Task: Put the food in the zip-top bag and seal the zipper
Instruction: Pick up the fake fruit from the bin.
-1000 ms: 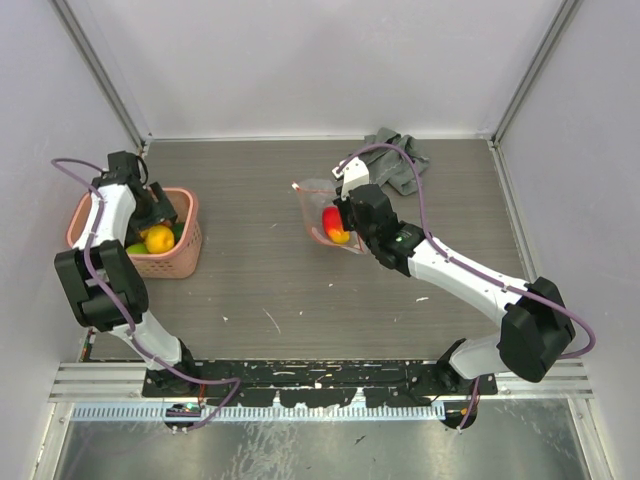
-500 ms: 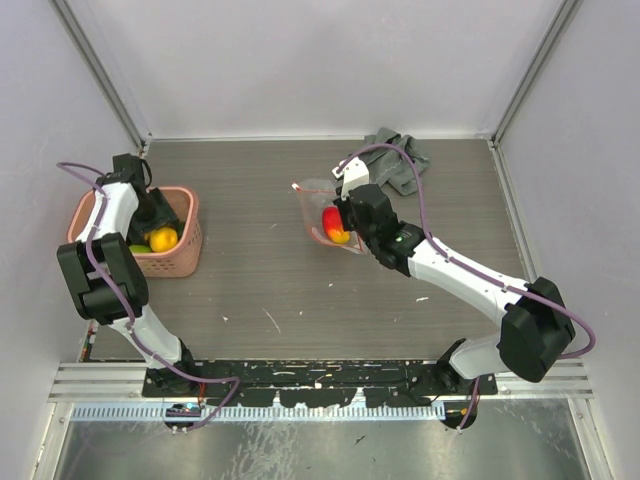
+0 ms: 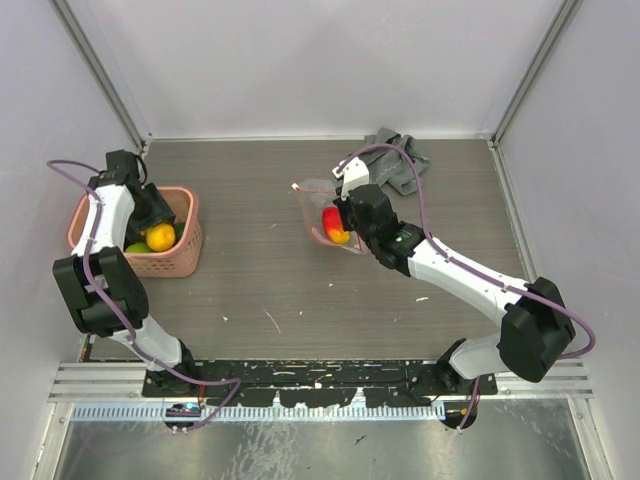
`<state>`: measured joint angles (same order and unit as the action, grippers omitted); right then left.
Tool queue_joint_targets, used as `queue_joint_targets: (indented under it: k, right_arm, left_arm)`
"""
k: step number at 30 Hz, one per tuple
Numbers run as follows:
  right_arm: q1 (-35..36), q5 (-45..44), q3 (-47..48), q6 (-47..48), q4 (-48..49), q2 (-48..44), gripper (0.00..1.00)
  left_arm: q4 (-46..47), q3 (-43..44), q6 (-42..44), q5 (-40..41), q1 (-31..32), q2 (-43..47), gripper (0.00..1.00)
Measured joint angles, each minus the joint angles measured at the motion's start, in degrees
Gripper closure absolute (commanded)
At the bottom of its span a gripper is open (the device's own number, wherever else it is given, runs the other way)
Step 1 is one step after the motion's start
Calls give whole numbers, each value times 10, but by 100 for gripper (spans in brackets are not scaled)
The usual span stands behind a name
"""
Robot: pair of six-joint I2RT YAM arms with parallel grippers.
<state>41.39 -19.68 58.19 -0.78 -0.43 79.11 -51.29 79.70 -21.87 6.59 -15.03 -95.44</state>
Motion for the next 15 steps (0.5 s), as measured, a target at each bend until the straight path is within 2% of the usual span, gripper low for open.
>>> queue_joint_targets:
  k: [15]
  right_arm:
    - [0, 9, 0, -14, -3, 0, 99]
  left_arm:
    - [19, -22, -18, -53, 5, 172, 67]
